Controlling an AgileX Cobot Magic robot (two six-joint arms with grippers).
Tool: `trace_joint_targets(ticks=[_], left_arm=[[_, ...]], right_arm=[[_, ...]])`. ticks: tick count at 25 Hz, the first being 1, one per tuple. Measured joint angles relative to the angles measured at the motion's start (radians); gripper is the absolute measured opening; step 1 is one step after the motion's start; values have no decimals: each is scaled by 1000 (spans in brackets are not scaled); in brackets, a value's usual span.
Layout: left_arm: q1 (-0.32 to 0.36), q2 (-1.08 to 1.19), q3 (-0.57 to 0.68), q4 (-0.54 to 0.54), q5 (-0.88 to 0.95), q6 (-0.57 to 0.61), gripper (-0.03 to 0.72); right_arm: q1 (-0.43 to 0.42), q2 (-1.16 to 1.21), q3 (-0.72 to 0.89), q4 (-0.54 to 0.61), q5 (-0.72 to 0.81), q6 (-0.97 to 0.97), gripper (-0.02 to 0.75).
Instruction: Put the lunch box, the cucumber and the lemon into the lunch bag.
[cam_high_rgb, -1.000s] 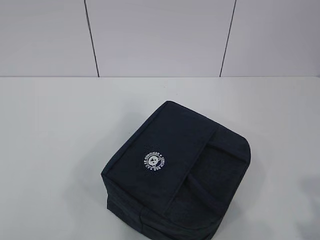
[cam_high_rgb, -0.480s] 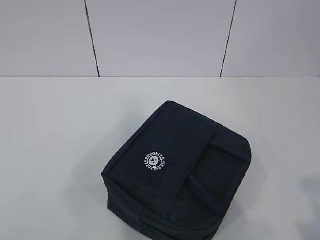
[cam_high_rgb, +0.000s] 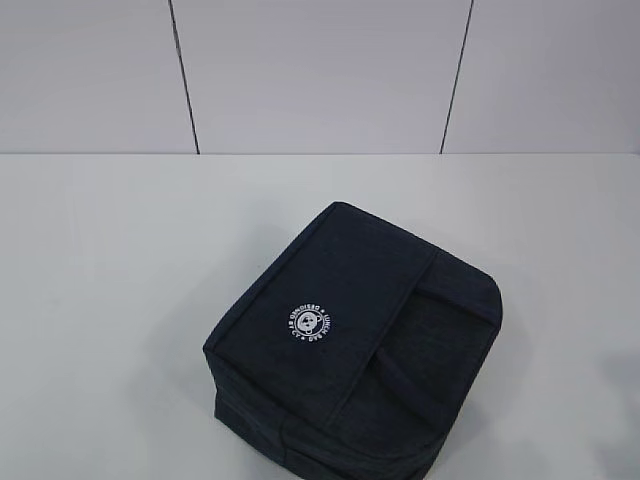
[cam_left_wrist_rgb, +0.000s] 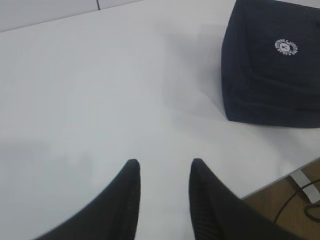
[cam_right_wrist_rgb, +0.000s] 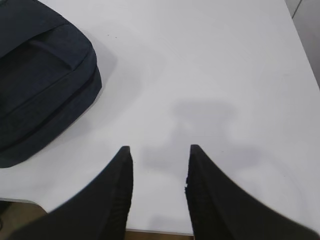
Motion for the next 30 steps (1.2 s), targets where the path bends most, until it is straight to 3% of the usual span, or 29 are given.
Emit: trace_joint_targets(ticks=[3, 13, 16, 30], left_arm=[[78, 0, 0, 0, 0, 0, 241], [550, -1, 0, 0, 0, 0, 241], [588, -1, 0, 0, 0, 0, 241], [614, -1, 0, 0, 0, 0, 241]], right_arm=[[-34, 0, 0, -1, 0, 0, 286], [-216, 0, 0, -2, 0, 0, 286], [-216, 0, 0, -4, 0, 0, 286], [21, 0, 0, -4, 0, 0, 287]])
